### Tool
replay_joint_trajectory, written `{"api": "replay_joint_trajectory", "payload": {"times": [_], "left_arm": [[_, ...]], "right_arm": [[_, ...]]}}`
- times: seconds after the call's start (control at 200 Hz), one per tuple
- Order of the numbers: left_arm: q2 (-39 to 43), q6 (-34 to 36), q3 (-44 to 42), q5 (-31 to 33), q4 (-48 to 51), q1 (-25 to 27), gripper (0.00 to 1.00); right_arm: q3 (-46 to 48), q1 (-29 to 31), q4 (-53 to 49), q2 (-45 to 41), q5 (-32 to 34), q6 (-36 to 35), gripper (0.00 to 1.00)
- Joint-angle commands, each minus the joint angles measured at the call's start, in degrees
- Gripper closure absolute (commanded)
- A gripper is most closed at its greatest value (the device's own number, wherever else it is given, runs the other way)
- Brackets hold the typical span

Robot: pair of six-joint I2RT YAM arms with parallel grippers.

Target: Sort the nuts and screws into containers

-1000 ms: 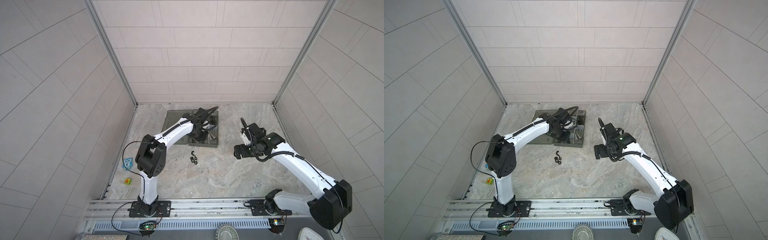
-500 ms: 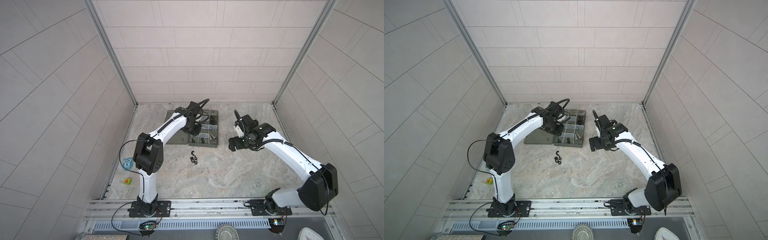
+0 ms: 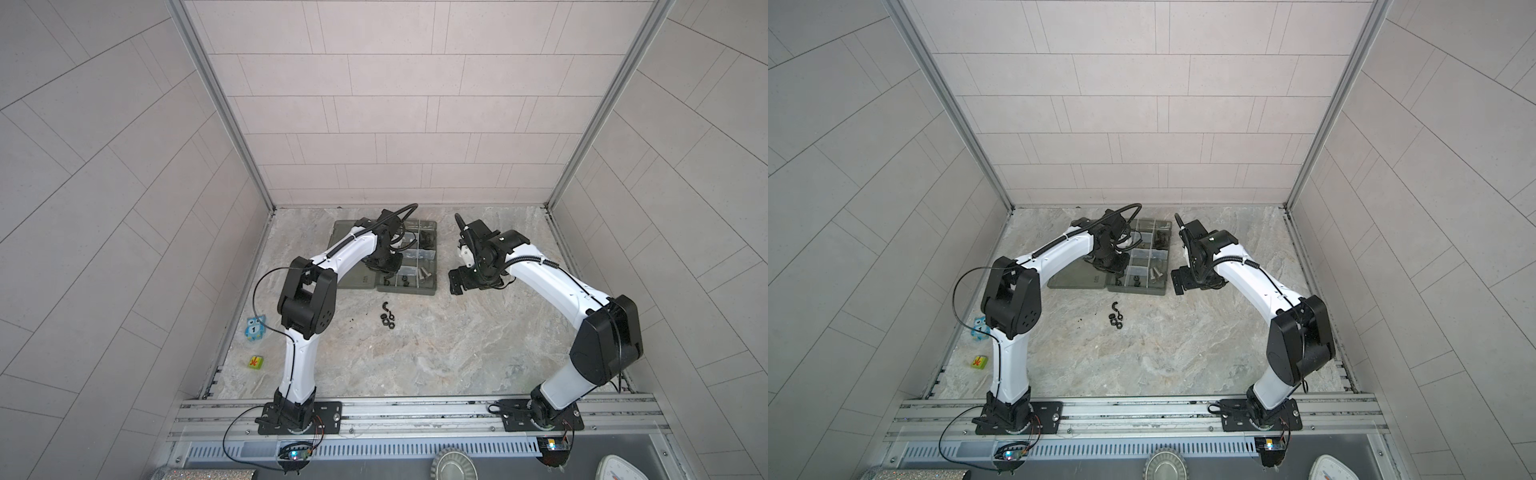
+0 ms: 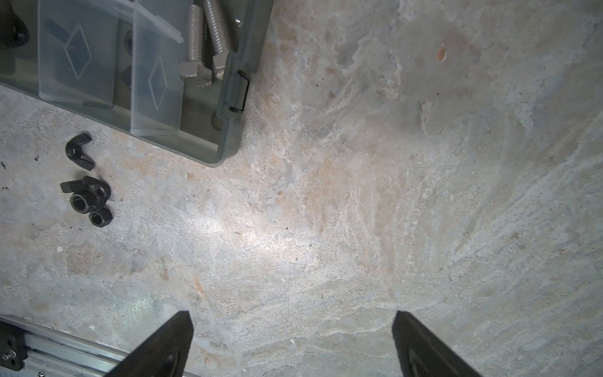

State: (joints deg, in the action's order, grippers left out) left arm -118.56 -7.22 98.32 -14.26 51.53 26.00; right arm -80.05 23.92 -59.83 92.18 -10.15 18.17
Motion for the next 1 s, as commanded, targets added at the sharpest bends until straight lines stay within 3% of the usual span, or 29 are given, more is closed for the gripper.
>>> {"api": "replay_joint_trajectory", "payload": {"times": [0.0,0.08,0.215,0.48,0.776,0.996], "left_arm": [[-1.2,-0.3,-0.2,-1.5,-0.3,-0.8,0.92],[-1.5,-0.5,-0.2,-1.8,-0.3,-1.0,0.75],[-0.7,-0.7,-0.5,-1.8,-0.6,-1.2,0.56],[6.1,-2.2,-4.6,-1.9,-1.6,-1.1,0.57],[17.2,-6.6,-19.3,-2.3,-5.6,-0.9,0.62],[18.1,-9.3,-26.5,-4.0,-9.7,-0.6,0.64]], "right_arm": [[-1.4,-0.3,-2.5,0.1,0.2,-0.8,0.03],[-1.8,-0.3,-2.5,0.3,0.2,-0.6,0.03],[-2.0,-0.3,-2.6,0.2,0.4,-0.3,0.03],[-1.4,-0.3,-2.6,-0.6,0.0,-0.2,0.03],[2.2,0.0,-1.2,-4.2,0.1,0.5,0.03],[6.7,0.6,0.0,-9.1,0.0,2.2,0.03]]}}
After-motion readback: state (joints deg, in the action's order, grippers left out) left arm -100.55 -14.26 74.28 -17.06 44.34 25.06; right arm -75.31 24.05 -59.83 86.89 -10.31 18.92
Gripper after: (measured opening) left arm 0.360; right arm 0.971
